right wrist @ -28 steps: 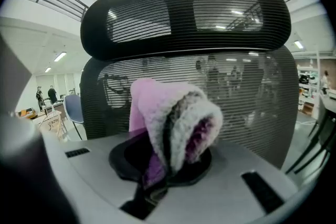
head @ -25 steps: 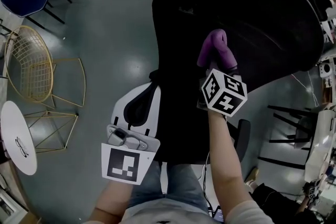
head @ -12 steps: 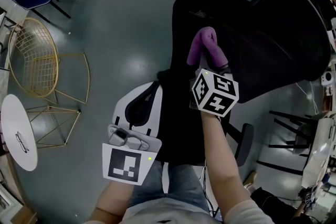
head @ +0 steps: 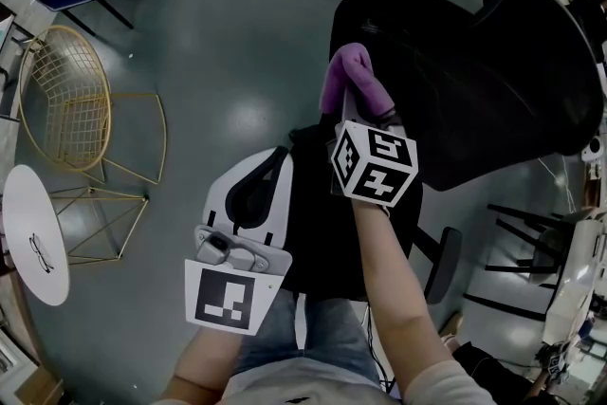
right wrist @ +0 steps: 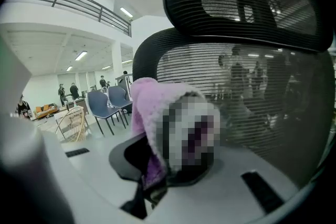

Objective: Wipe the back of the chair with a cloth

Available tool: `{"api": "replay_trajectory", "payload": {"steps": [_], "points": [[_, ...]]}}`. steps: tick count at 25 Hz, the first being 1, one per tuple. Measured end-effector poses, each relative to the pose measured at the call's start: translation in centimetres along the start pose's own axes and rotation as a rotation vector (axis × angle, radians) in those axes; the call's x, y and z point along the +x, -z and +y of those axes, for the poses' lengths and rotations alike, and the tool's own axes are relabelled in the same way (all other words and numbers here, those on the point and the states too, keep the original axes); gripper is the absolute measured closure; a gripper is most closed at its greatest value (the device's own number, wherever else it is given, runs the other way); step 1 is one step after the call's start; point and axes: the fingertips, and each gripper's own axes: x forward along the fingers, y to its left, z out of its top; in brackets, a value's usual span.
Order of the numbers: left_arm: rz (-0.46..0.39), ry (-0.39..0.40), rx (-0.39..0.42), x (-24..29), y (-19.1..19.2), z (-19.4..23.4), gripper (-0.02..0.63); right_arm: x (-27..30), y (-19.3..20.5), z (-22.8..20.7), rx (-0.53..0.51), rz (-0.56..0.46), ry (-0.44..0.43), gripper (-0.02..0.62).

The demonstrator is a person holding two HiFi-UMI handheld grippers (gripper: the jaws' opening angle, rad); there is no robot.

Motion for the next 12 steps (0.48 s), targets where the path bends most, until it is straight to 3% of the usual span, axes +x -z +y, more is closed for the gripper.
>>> {"api": "replay_trajectory", "payload": {"steps": [12], "points": [[0.002,-0.003,0.001,-0.23,0.28,0.15,0.592,-0.11,0.82,-0.64,0.017,-0.021,0.013,0.541]]}}
